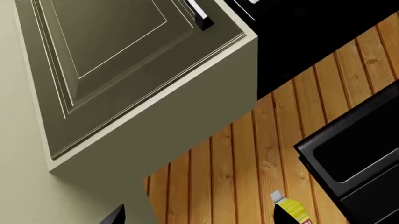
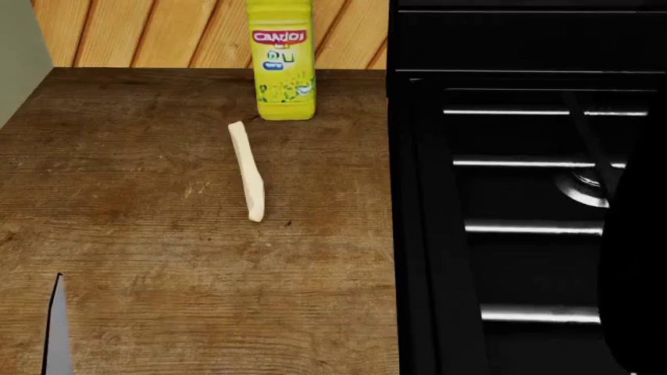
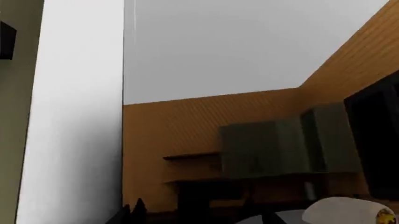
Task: Close the microwave door
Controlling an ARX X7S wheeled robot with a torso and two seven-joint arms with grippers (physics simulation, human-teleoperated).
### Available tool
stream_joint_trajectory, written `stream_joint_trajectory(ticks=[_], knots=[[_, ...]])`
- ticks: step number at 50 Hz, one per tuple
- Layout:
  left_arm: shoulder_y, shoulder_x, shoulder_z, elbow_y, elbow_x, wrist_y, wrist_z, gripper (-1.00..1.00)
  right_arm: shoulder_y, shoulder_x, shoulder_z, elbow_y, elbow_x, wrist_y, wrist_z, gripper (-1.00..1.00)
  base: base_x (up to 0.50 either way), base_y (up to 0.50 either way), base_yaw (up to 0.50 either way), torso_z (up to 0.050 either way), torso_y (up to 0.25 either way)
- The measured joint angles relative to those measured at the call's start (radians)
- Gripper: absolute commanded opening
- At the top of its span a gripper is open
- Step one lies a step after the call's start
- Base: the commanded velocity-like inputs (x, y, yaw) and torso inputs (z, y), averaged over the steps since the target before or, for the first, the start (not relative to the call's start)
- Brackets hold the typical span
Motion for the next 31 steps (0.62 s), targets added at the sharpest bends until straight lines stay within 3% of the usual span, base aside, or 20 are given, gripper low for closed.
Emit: stream_joint_trajectory(ticks=[17, 31], knots=[[-0.001, 0.001, 0.001, 0.000, 0.003, -0.002, 0.001, 1.00, 0.076, 0.010, 0.065, 0.182, 0.102, -0.033, 0.036, 1.00, 0.01, 0.00, 0.00, 0.001, 0.000], [-0.006, -0.008, 0.010, -0.004, 0.003, -0.011, -0.005, 1.00, 0.131, 0.006, 0.108, 0.275, 0.062, -0.046, 0.018, 1.00, 0.00, 0.00, 0.00, 0.002, 0.000]])
